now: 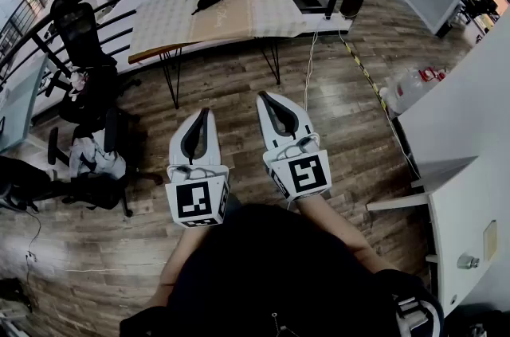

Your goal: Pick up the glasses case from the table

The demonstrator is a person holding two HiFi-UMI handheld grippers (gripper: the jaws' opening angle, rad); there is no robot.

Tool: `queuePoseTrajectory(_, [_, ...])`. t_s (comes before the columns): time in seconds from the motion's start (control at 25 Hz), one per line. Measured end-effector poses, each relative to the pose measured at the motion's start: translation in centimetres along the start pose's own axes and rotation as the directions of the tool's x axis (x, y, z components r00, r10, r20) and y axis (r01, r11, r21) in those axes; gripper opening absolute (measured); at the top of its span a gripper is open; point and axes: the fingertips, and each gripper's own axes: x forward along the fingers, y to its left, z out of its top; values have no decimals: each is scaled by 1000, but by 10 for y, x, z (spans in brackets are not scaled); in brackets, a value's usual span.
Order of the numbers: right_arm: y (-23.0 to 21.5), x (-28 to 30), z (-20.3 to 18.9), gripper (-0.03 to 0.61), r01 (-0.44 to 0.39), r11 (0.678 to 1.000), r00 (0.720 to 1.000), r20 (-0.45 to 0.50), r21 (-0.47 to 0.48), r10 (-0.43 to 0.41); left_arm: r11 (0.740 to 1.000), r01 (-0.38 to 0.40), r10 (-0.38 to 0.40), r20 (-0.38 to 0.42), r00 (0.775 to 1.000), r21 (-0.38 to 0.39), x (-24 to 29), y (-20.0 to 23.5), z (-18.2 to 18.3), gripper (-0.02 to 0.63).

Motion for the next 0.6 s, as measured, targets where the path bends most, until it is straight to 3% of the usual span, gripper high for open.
queuePoseTrajectory(0.36, [-10, 19, -14, 9, -11, 999, 1000, 20, 50, 10, 1000, 5, -5, -21, 1000, -10, 20, 8, -17, 12])
queuePoseTrajectory(0.6, [-15, 68, -44, 9, -31, 998, 999, -13, 45, 32, 999, 14, -15, -13, 1000, -40, 62, 38, -40, 12])
